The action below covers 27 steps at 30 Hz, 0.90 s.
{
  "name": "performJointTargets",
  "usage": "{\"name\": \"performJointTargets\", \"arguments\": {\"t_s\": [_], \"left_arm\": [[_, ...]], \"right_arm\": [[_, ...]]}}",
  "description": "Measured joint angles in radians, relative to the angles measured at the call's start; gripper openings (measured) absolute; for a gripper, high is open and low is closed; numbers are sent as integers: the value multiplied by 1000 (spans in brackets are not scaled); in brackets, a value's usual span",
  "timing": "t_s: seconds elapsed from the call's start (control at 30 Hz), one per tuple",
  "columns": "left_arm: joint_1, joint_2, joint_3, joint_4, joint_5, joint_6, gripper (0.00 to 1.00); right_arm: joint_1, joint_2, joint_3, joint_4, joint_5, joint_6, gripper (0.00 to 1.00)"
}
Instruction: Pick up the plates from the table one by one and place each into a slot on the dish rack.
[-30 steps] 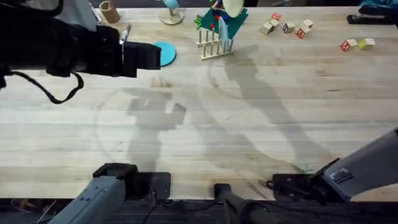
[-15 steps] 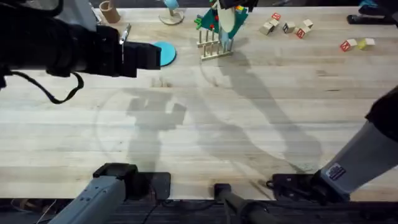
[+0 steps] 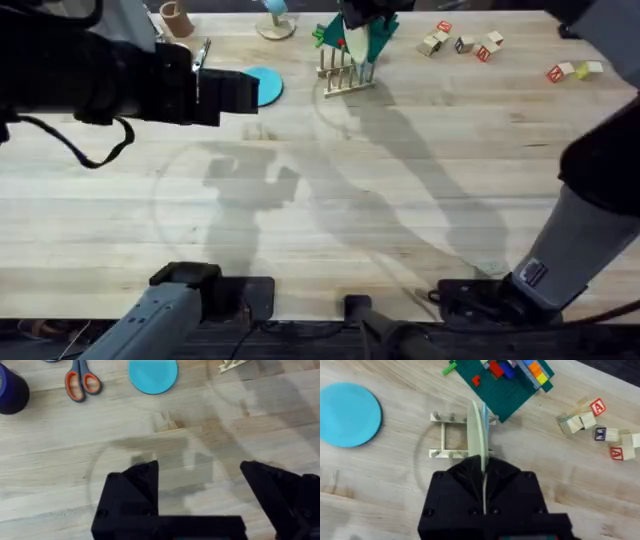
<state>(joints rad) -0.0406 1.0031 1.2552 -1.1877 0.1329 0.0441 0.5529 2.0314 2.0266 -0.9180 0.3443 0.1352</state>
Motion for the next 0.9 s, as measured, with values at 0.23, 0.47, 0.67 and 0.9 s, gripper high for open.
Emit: {"name": "performJointTargets", "arguments": {"t_s": [0.23, 0.47, 0.67, 0.9], "left_arm": [[0, 0, 0, -2, 0, 0, 995], [0, 0, 0, -2, 0, 0, 994], [0, 0, 0, -2, 0, 0, 993], [0, 0, 0, -2, 0, 0, 995]], "right_arm": [[0, 21, 0, 33, 2, 0, 31], [0, 61, 0, 37, 26, 0, 31], [0, 68, 0, 42, 35, 0, 31], [0, 68, 0, 42, 37, 0, 31]]}}
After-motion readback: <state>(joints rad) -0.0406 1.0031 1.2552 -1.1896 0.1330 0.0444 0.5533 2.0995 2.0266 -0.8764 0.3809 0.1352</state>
